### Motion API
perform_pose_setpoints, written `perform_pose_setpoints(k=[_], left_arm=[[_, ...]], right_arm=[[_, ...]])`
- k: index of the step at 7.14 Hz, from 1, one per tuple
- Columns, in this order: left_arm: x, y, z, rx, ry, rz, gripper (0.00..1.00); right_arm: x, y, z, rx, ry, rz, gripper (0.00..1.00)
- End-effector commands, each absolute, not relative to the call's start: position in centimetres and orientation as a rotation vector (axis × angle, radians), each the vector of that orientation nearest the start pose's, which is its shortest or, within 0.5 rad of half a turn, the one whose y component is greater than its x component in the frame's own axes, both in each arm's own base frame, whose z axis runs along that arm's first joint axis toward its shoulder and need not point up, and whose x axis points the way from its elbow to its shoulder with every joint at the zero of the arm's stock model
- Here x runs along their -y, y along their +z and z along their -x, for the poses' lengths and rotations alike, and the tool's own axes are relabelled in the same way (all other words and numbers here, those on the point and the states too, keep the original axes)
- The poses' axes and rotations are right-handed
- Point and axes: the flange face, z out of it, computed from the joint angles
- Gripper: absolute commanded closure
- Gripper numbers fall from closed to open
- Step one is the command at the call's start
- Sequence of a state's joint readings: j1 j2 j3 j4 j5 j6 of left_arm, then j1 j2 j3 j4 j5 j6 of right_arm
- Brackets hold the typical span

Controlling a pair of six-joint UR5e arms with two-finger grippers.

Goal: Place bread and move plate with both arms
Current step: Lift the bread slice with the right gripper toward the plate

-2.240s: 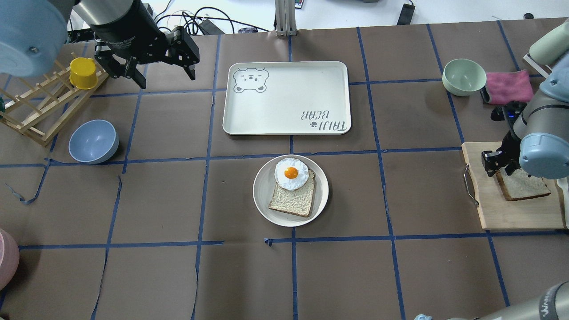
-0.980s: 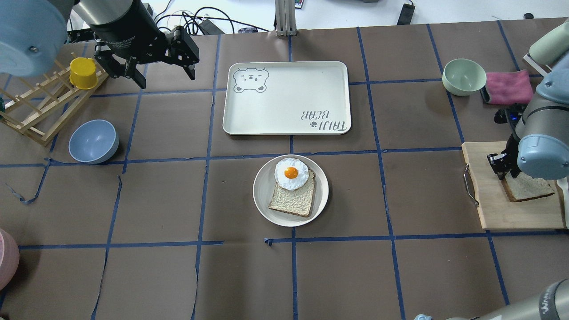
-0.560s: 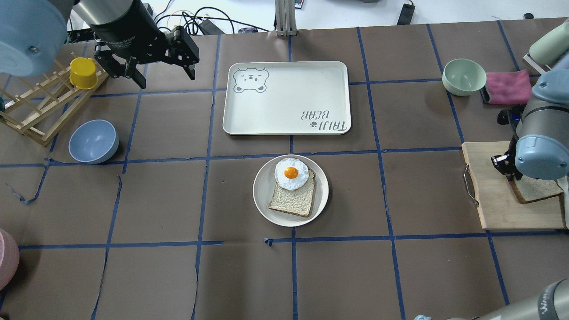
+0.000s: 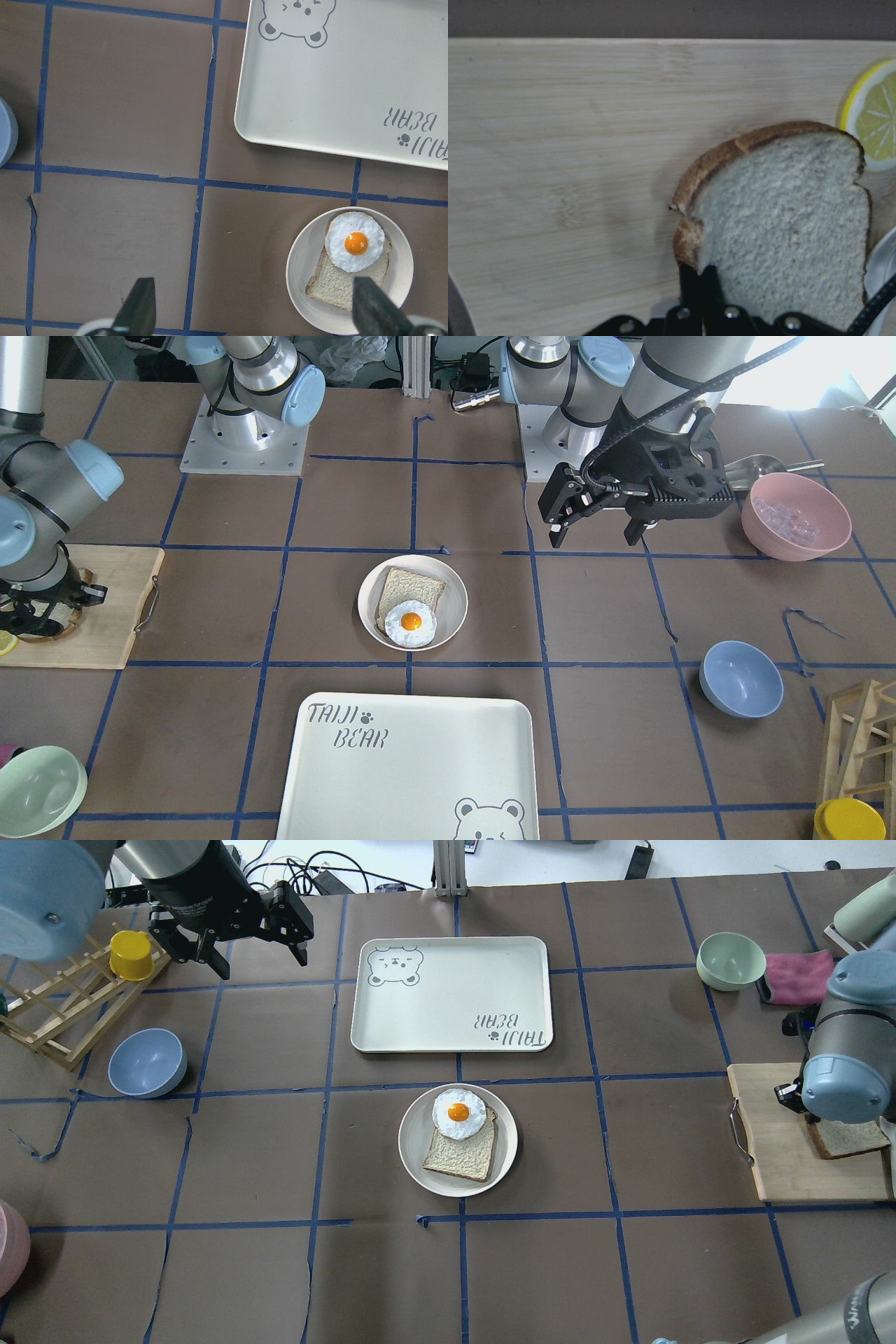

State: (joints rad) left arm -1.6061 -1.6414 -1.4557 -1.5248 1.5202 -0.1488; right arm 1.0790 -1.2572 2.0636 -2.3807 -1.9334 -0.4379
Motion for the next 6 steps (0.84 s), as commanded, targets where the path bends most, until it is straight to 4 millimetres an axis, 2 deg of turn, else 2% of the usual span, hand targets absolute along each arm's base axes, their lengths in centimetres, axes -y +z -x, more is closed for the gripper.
perform_pose_setpoints(k=[1, 4, 5, 6], left_arm=[[52.5, 51.5, 15.7, -3.192, -0.139, 0.178, 0.00], [52.5, 51.4, 15.7, -3.192, -0.137, 0.178, 0.00], [52.5, 51.4, 15.7, -3.192, -0.137, 0.178, 0.00], [52.5, 51.4, 15.7, -3.192, -0.137, 0.178, 0.00]], right_arm=[[49.2, 20.1, 14.0, -3.499, 0.277, -0.058, 1.00], [49.9, 24.6, 8.9, -3.559, 0.176, -0.041, 1.00], [50.7, 27.0, 8.0, -3.559, 0.185, -0.071, 1.00], [52.5, 29.4, 4.8, -3.555, 0.201, -0.009, 1.00]])
